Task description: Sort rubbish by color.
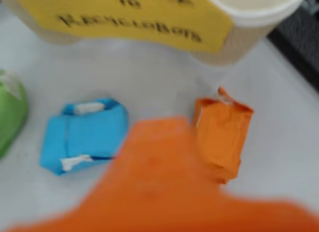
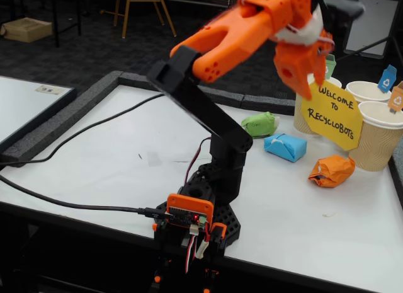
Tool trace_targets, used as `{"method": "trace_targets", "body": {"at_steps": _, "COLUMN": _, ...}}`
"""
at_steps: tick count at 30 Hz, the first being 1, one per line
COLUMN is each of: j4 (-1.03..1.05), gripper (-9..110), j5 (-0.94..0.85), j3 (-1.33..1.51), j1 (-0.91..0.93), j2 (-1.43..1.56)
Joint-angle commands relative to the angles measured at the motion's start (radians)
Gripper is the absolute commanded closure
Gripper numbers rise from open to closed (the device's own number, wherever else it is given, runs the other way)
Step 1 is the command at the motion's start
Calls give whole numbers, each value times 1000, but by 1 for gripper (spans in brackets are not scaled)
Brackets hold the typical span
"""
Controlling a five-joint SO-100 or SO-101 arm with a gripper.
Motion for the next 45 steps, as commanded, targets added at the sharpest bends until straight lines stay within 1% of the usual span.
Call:
{"method": "trace_targets", "body": {"at_steps": 1, "j4": -52, "gripper": 95, "j5": -252, "j3": 20, "j1": 35, "j2": -40}}
{"method": "trace_targets", "body": {"at_steps": 7, "j4": -71, "gripper": 97, "j5": -623, "j3": 64, "j1": 54, "j2": -135}}
{"method": "trace_targets", "body": {"at_steps": 12, "j4": -123, "gripper": 97, "j5": -813, "j3": 60, "j1": 89, "j2": -224}}
{"method": "trace_targets", "body": {"at_steps": 16, "j4": -133, "gripper": 97, "j5": -1043, "j3": 37, "j1": 140, "j2": -293}}
{"method": "trace_targets", "body": {"at_steps": 20, "j4": -207, "gripper": 96, "j5": -1166, "j3": 3, "j1": 198, "j2": -360}}
{"method": "trace_targets", "body": {"at_steps": 24, "j4": -247, "gripper": 95, "j5": -1229, "j3": -78, "j1": 238, "j2": -445}}
{"method": "trace_targets", "body": {"at_steps": 27, "j4": -278, "gripper": 91, "j5": -1301, "j3": -110, "j1": 272, "j2": -479}}
{"method": "trace_targets", "body": {"at_steps": 31, "j4": -336, "gripper": 88, "j5": -1302, "j3": -110, "j1": 281, "j2": -495}}
{"method": "trace_targets", "body": {"at_steps": 39, "j4": -362, "gripper": 86, "j5": -1327, "j3": -101, "j1": 279, "j2": -563}}
{"method": "trace_targets", "body": {"at_steps": 42, "j4": -394, "gripper": 81, "j5": -1379, "j3": -101, "j1": 279, "j2": -588}}
{"method": "trace_targets", "body": {"at_steps": 45, "j4": -440, "gripper": 79, "j5": -1379, "j3": -100, "j1": 279, "j2": -606}}
